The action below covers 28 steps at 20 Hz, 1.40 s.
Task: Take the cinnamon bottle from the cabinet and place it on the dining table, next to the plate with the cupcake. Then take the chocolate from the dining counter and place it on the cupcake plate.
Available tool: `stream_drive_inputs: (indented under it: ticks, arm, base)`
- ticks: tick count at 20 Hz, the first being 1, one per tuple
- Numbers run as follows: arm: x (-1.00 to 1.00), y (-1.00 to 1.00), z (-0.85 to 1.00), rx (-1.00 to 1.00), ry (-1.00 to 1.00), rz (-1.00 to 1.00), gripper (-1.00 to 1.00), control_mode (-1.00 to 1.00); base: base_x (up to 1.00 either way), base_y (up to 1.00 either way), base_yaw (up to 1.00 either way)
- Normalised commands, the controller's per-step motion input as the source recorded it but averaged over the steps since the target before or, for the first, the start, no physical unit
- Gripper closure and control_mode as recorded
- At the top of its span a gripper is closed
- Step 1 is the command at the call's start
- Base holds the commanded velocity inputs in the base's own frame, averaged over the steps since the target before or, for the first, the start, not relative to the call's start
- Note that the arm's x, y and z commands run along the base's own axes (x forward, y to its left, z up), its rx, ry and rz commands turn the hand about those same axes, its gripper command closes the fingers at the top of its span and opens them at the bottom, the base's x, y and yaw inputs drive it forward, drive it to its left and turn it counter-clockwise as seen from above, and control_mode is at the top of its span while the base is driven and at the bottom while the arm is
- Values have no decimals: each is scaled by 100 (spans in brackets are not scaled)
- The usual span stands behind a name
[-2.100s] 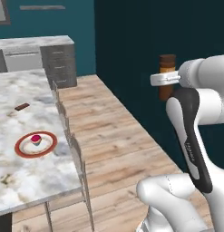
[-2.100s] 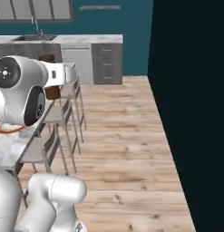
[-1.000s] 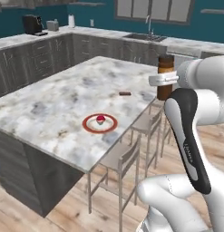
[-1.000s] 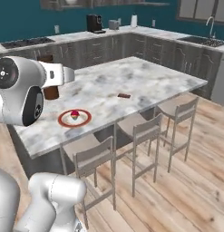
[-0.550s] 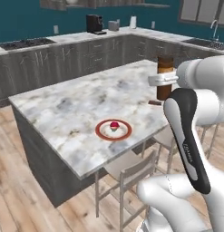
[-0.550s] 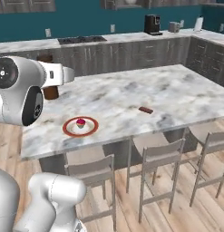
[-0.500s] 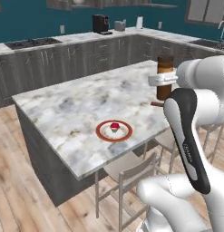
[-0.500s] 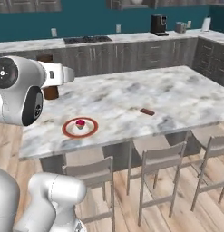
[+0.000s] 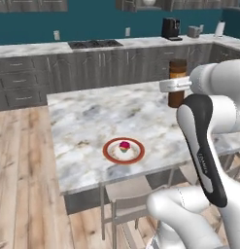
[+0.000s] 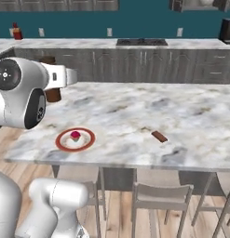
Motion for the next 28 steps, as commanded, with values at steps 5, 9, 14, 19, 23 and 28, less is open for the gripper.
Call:
stream_drive_inputs:
  ticks: [5,9,14,19,23,28]
  arm:
    - [0,0,0,0,0,0,100,100]
    - [4,-9,-11,2,0,2,100,-100]
    - [44,-68,-91,2,0,21,100,-100]
    - [75,-68,-100,0,0,31,100,-100]
    - [53,-33,-91,0,0,18,100,-100]
    - [14,-4,-40,3,9,3,100,-100]
  base:
    - [90,-23,25]
    - [36,-9,6]
    - [0,0,0]
    - [0,0,0]
    - [0,0,0]
    - [0,0,0]
